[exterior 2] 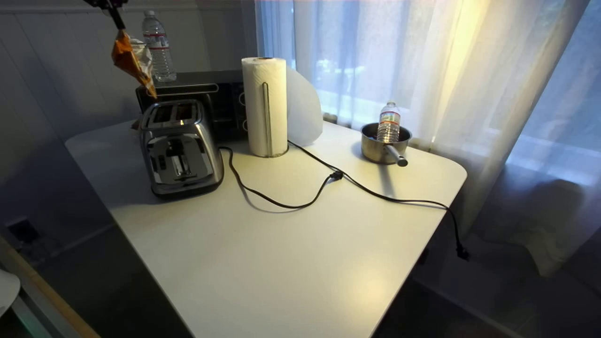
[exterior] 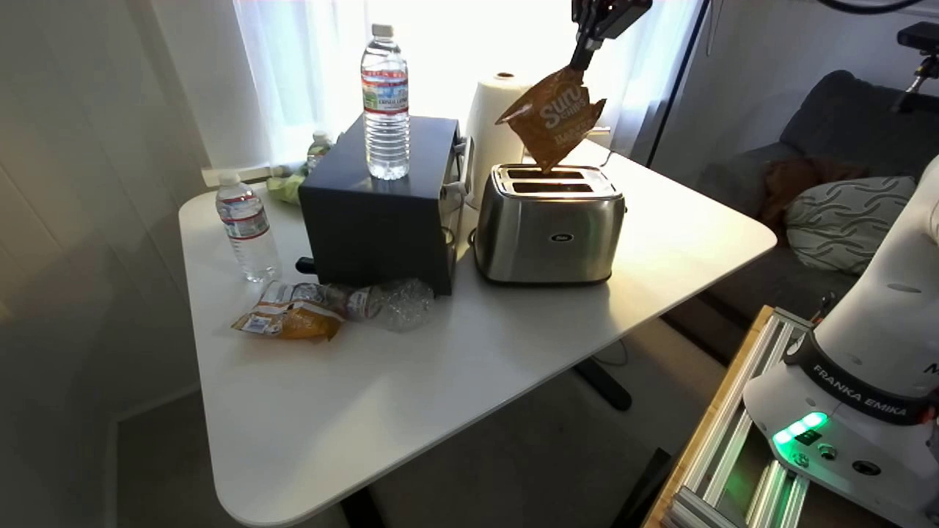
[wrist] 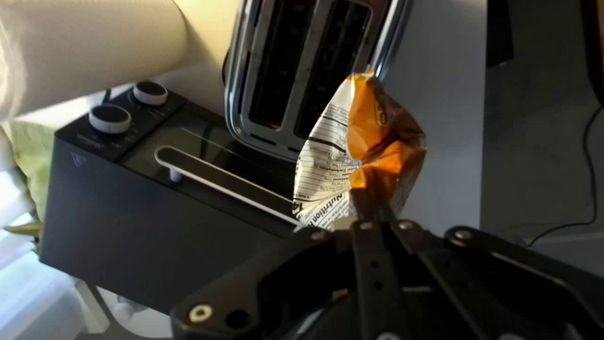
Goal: Remove the snack packet from the toaster top and put it on the table
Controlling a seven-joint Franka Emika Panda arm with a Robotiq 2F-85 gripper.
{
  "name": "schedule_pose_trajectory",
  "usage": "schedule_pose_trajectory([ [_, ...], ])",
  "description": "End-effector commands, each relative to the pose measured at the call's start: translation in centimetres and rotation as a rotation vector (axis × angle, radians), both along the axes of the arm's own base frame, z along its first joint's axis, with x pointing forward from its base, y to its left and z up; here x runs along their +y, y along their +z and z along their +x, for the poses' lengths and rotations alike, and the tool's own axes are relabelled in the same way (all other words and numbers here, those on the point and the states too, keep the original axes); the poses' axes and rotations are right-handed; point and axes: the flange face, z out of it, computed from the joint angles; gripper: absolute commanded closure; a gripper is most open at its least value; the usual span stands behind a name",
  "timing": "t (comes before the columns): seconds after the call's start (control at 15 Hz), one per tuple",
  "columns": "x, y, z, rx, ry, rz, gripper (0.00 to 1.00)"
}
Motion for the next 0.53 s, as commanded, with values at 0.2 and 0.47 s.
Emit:
schedule_pose_trajectory([
  [0.2, 9.7, 0.0, -4.3, 0.035, 0.210, 0.059, 1.00],
  [0.47, 14.7, -1.6, -3.8, 0.052, 0.253, 0.119, 1.00],
])
